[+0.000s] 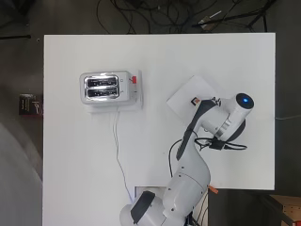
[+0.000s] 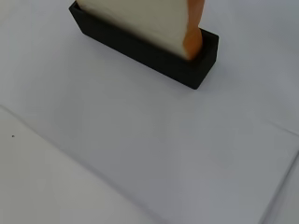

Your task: Teleoperate dual arm-hand system to toast a bread

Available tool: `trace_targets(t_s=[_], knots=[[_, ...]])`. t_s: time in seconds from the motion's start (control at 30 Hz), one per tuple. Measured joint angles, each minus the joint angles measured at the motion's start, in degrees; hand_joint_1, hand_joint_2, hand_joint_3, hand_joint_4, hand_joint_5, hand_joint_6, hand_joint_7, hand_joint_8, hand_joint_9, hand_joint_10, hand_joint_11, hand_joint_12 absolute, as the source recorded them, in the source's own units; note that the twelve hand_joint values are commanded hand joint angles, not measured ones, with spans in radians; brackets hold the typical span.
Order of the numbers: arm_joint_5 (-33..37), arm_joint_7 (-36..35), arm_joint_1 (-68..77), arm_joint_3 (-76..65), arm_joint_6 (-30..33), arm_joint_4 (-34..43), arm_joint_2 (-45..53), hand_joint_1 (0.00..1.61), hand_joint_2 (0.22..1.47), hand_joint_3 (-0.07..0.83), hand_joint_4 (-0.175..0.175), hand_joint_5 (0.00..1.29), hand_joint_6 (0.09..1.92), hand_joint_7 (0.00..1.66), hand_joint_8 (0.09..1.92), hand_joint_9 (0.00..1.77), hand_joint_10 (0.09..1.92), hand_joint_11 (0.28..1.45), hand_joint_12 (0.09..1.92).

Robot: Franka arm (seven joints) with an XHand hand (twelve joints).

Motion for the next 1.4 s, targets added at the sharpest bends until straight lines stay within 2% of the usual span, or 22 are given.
trace_targets(t_s=[0.13,0.17,0.2,0.23,0.27,0.3,0.37,0.43,0.57,0.67,0.77,0.8,0.9,0.97,1.07,1.17,1.2,1.33,1.4], knots=[[0.23,-0.57,-0.42,-0.29,0.6,-1.81,0.41,0.25,0.98,0.009,0.004,0.4,0.09,0.48,0.09,0.57,0.09,0.47,0.09],[0.42,-1.04,-0.54,-0.38,0.69,-2.39,0.68,0.66,1.02,0.0,-0.061,0.53,0.4,0.7,0.29,0.79,0.3,0.58,0.09],[0.64,-1.54,-0.68,-0.46,0.8,-2.64,0.95,0.98,1.06,-0.002,-0.113,0.63,0.75,0.85,0.54,0.96,0.56,0.68,0.09],[1.24,-2.5,-1.04,-0.58,1.25,-2.59,1.46,1.17,1.1,0.001,-0.144,0.66,1.01,0.91,0.74,1.01,0.78,0.73,0.09],[2.49,-3.93,-1.42,-0.74,2.0,-2.45,1.99,1.27,1.12,0.002,-0.16,0.67,1.18,0.93,0.87,1.02,0.91,0.76,0.09],[4.08,-5.37,-1.71,-0.89,2.88,-2.49,2.27,1.32,1.14,0.002,-0.169,0.67,1.28,0.93,0.93,1.03,0.96,0.77,0.09],[7.48,-7.47,-2.18,-1.12,4.74,-3.52,2.18,1.35,1.15,0.002,-0.174,0.67,1.36,0.93,0.98,1.03,1.0,0.78,0.09],[8.98,-7.26,-2.34,-1.09,5.7,-4.98,1.26,1.36,1.15,0.001,-0.175,0.66,1.35,0.92,1.01,1.03,1.03,0.8,0.09],[8.08,-3.53,-1.65,-0.59,5.99,-5.71,-0.9,1.38,1.11,0.001,-0.175,0.72,1.21,1.01,0.91,1.15,0.93,0.82,0.09],[4.35,-0.72,4.68,-5.42,6.57,-6.19,-5.54,1.36,1.15,0.002,-0.175,0.66,1.28,0.95,0.96,1.03,1.1,0.82,0.09],[4.18,-0.68,18.66,-17.59,7.28,-6.72,-10.86,1.36,1.16,0.001,-0.175,0.64,1.31,0.93,0.98,1.0,1.13,0.81,0.09],[4.46,-0.82,23.93,-22.2,7.45,-6.79,-11.71,1.36,1.15,-0.002,-0.175,0.66,1.27,0.96,0.94,1.04,1.09,0.82,0.09],[5.56,-1.54,39.12,-35.13,7.66,-6.27,-12.08,1.25,1.17,-0.002,-0.157,0.7,1.29,1.04,0.95,1.22,0.41,0.83,0.09],[6.15,-1.71,45.99,-40.45,7.68,-5.55,-12.18,1.23,1.18,-0.001,-0.163,0.69,1.3,1.05,0.98,1.29,0.21,0.83,0.09],[7.75,-2.44,50.51,-41.79,7.24,-3.22,-11.75,1.21,1.23,0.002,-0.174,0.59,1.41,0.96,1.13,1.31,0.11,0.83,0.09],[9.11,-2.98,49.05,-35.81,6.74,-1.61,-11.58,1.2,1.24,0.001,-0.175,0.57,1.44,0.93,1.19,1.32,0.1,0.84,0.09],[9.85,-3.36,48.36,-33.26,6.51,-0.69,-11.56,1.2,1.24,0.0,-0.175,0.57,1.44,0.94,1.19,1.32,0.1,0.84,0.09],[11.43,-3.91,48.78,-22.79,5.54,4.49,-10.13,1.21,1.2,-0.003,-0.127,0.68,1.33,1.0,1.07,1.34,0.1,0.83,0.09],[11.07,-3.9,49.92,-20.39,5.93,5.19,-10.17,1.22,1.17,-0.002,-0.128,0.72,1.26,1.03,1.02,1.37,0.1,0.84,0.09]])
